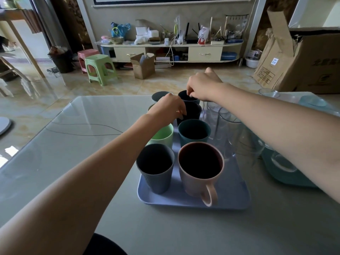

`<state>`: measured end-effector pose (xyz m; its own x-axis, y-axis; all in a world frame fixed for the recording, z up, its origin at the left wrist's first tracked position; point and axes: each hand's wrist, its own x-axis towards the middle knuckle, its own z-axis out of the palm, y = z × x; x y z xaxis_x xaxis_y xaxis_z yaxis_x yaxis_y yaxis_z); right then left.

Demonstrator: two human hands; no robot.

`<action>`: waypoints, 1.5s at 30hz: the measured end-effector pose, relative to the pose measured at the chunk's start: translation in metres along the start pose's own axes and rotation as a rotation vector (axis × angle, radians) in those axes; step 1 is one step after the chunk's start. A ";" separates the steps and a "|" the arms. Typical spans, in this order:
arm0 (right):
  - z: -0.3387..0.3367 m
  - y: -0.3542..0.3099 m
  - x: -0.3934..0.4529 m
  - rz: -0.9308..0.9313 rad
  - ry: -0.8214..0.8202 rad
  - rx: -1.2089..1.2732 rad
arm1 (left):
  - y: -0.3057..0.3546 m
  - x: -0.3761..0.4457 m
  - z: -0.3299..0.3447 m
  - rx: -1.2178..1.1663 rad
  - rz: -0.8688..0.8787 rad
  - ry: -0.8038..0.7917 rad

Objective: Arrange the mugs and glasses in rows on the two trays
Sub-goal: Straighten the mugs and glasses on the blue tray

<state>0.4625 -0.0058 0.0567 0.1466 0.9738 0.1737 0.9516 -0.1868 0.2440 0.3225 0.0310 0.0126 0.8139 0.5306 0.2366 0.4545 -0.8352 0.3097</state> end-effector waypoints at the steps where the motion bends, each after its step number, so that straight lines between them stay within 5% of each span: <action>1: 0.002 -0.002 0.004 0.006 -0.026 -0.018 | 0.001 0.000 0.001 -0.012 -0.005 -0.005; 21: 0.025 -0.007 0.020 0.090 -0.104 0.407 | 0.008 -0.004 0.003 -0.040 0.014 0.016; 45: 0.031 -0.010 0.023 0.122 -0.067 0.409 | -0.001 -0.005 0.005 -0.043 0.004 0.031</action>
<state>0.4647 0.0227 0.0285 0.2689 0.9567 0.1118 0.9530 -0.2474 -0.1750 0.3203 0.0282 0.0064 0.8036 0.5322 0.2662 0.4347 -0.8305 0.3482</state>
